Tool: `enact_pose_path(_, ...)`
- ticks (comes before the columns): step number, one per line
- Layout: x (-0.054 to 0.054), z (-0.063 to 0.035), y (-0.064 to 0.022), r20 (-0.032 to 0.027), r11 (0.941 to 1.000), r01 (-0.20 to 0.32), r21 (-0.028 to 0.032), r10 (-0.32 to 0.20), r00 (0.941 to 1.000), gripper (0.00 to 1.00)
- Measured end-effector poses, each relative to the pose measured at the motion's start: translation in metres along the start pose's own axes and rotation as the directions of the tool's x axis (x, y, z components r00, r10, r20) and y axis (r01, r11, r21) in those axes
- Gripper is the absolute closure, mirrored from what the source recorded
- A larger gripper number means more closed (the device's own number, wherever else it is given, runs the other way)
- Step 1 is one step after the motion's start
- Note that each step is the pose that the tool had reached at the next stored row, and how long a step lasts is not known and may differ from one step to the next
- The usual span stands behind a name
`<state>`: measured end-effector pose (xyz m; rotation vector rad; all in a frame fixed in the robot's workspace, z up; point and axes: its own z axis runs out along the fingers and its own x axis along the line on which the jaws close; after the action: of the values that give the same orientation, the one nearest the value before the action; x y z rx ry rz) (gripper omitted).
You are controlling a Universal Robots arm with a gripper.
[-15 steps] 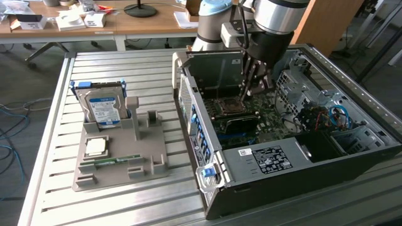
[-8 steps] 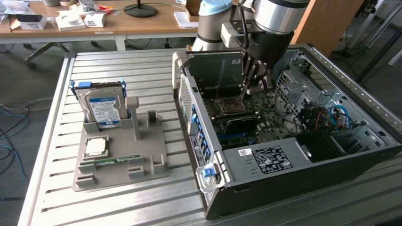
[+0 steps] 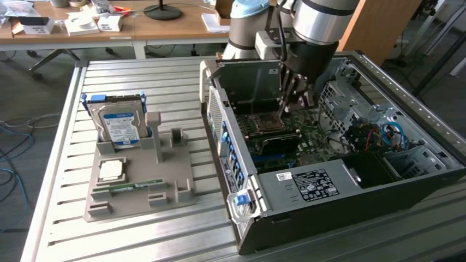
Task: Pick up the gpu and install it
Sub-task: 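Press down on the gpu until it lock into place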
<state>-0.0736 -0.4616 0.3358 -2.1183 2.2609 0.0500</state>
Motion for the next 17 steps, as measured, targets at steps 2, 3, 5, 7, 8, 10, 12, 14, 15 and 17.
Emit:
enact_pose_path(2,0.0,0.0036,0.0,0.0,1.0,0.0,0.0,0.0,1.0,0.89)
enact_pose_path(3,0.0,0.0054,0.0,0.0,1.0,0.0,0.0,0.0,1.0,0.89)
enact_pose_path(5,0.0,0.009,0.0,0.0002,1.0,0.0,0.0,0.0,1.0,0.89)
enact_pose_path(7,0.001,0.0126,0.0,0.0,1.0,0.0,0.0,0.0,1.0,0.89)
enact_pose_path(8,0.001,0.0146,0.0001,0.0001,1.0,0.0,0.0,0.0,1.0,0.89)
enact_pose_path(10,0.001,0.0181,0.0001,0.0001,1.0,0.0,0.0,0.0,1.0,0.89)
enact_pose_path(12,0.001,0.0217,0.0001,0.0,1.0,0.0,0.0,0.0,1.0,0.89)
enact_pose_path(14,0.001,0.0254,0.0001,-0.0001,1.0,0.0,0.0,0.0,1.0,0.89)
enact_pose_path(15,0.001,0.0272,0.0001,0.0001,1.0,0.0,0.0,0.0,1.0,0.89)
enact_pose_path(17,0.002,0.0308,0.0001,0.0001,1.0,0.0,0.0,0.0,1.0,0.89)
